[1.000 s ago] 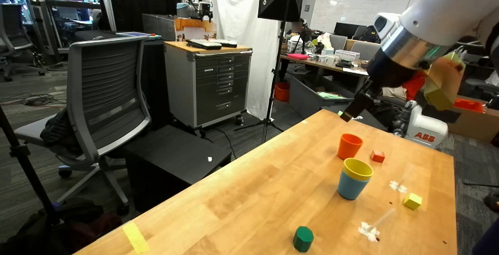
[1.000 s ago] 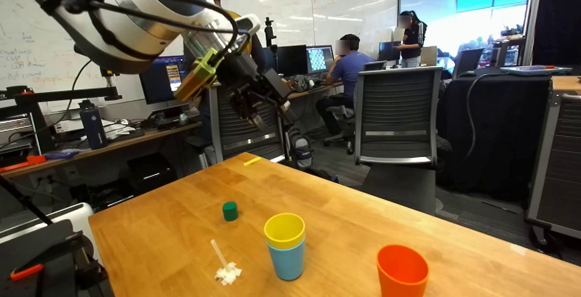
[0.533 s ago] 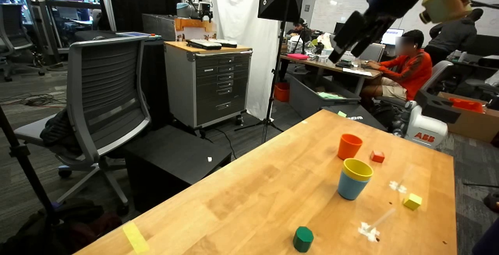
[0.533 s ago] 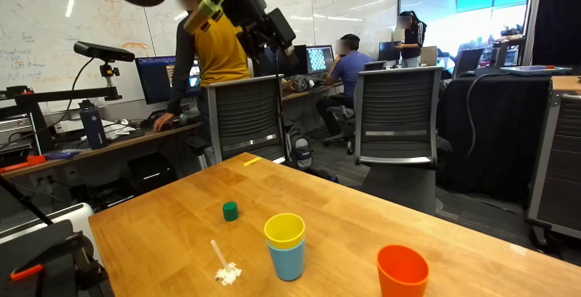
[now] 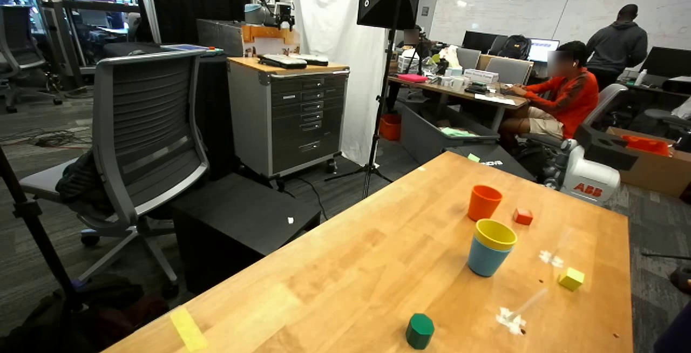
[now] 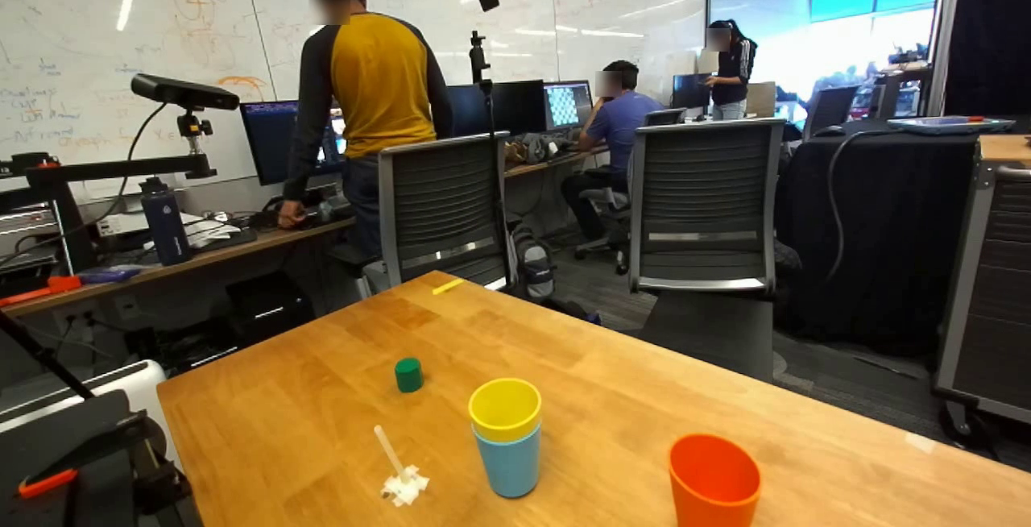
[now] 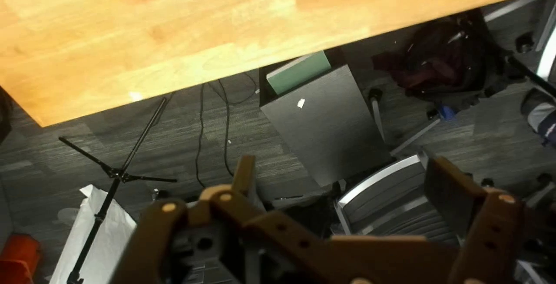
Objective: Stack the cups into the blue cup
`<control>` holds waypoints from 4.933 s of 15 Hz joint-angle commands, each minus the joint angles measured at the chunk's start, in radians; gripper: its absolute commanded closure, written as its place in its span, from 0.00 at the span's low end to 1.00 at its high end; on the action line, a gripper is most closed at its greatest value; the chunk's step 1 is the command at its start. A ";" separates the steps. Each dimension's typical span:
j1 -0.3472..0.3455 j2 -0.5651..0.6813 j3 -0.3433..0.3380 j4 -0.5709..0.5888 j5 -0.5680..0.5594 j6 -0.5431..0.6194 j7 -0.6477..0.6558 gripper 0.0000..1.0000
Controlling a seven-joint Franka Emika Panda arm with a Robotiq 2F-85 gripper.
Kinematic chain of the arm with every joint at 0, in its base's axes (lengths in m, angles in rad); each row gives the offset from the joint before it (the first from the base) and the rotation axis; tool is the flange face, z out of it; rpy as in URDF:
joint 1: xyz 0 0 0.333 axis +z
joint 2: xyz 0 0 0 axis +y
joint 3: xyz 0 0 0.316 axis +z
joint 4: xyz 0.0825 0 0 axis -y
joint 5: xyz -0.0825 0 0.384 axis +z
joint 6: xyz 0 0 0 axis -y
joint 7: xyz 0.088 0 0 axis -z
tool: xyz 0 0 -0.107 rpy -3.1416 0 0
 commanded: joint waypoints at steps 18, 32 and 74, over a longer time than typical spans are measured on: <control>-0.087 0.508 -0.018 0.425 -0.031 -0.134 0.160 0.00; -0.135 0.670 -0.058 0.379 -0.021 -0.068 0.220 0.00; -0.223 1.105 -0.093 0.605 0.004 0.026 0.252 0.30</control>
